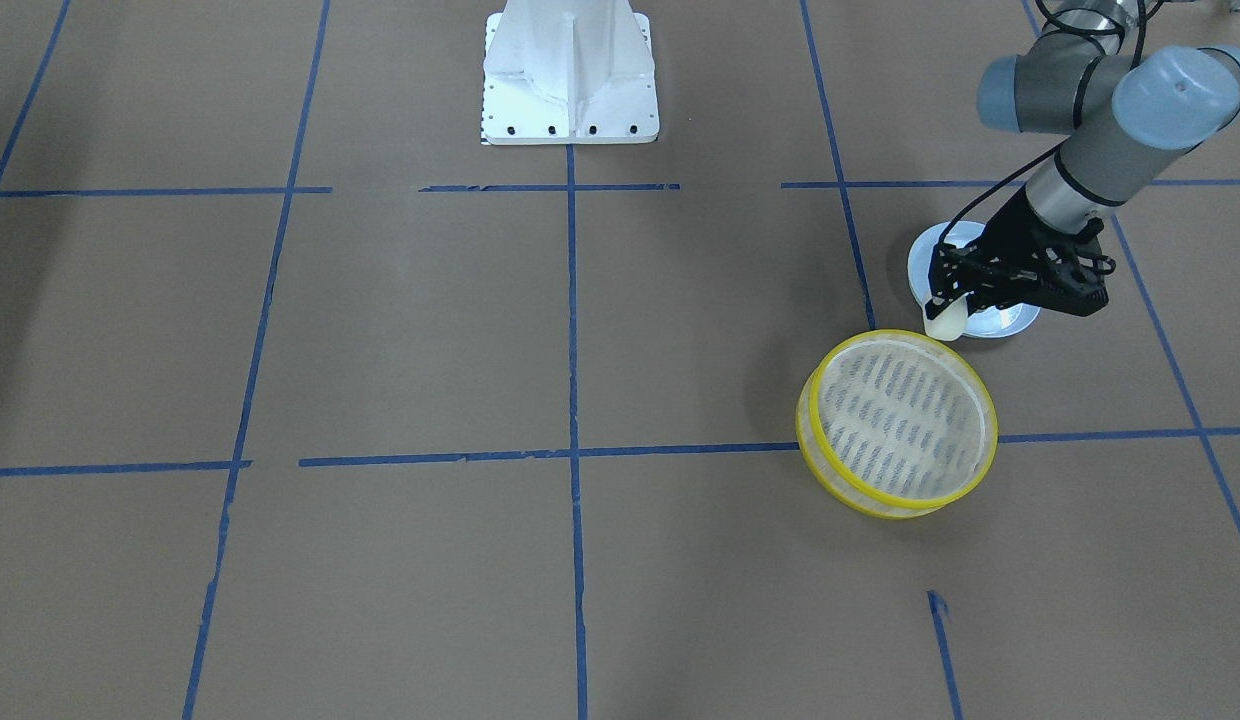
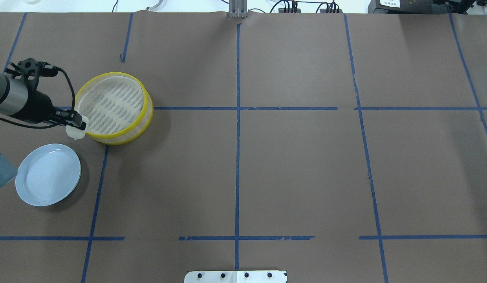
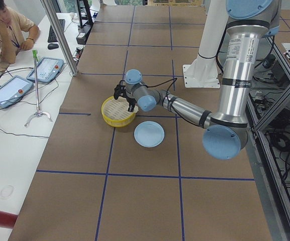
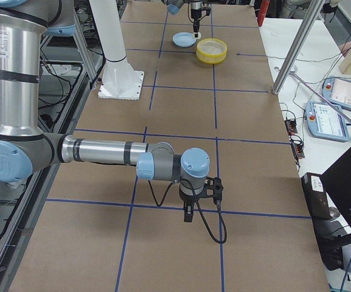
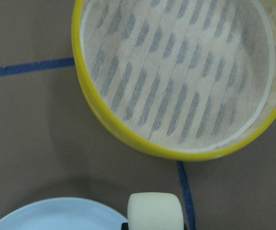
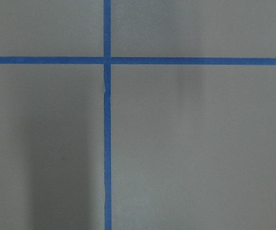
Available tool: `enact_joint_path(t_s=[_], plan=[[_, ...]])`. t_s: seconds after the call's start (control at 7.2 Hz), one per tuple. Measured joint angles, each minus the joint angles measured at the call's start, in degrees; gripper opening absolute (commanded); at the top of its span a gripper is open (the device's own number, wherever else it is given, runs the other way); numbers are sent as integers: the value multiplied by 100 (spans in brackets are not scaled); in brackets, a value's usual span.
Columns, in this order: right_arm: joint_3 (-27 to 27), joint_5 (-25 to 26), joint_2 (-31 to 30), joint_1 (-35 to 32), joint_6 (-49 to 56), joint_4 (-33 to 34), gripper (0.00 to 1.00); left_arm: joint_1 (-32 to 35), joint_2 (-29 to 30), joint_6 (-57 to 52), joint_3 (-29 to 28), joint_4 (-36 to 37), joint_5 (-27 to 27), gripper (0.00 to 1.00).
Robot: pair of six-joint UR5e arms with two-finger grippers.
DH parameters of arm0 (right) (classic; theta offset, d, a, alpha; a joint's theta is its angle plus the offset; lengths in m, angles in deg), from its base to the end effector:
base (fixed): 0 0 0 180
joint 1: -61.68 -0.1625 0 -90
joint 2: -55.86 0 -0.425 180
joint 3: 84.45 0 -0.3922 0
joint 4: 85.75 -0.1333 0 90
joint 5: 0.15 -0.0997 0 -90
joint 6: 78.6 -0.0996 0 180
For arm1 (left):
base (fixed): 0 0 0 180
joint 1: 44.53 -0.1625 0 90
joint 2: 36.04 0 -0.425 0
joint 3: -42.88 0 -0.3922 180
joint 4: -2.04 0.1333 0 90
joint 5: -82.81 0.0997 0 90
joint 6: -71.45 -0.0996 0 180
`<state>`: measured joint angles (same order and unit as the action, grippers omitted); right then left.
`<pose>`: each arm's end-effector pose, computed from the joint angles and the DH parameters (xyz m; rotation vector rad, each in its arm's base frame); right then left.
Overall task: Place bun in steamer
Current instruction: 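Lift the bun with the left gripper and carry it over the steamer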
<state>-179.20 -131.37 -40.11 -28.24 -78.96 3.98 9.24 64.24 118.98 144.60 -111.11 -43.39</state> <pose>0.0670 -0.4464 0.6701 -0.0186 -0.7193 0.0106 0.2749 -0.5012 0.4198 0.1668 0.9511 0.0671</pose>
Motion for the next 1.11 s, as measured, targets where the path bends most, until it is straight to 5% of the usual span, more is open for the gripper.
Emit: enact_joint_path(t_s=[0.42, 1.11], plan=[[0, 0, 0, 0, 0, 0, 100, 64, 966, 92, -862, 632, 115, 37], [0, 0, 0, 0, 0, 0, 100, -242, 1208, 866, -1534, 218, 605, 38]])
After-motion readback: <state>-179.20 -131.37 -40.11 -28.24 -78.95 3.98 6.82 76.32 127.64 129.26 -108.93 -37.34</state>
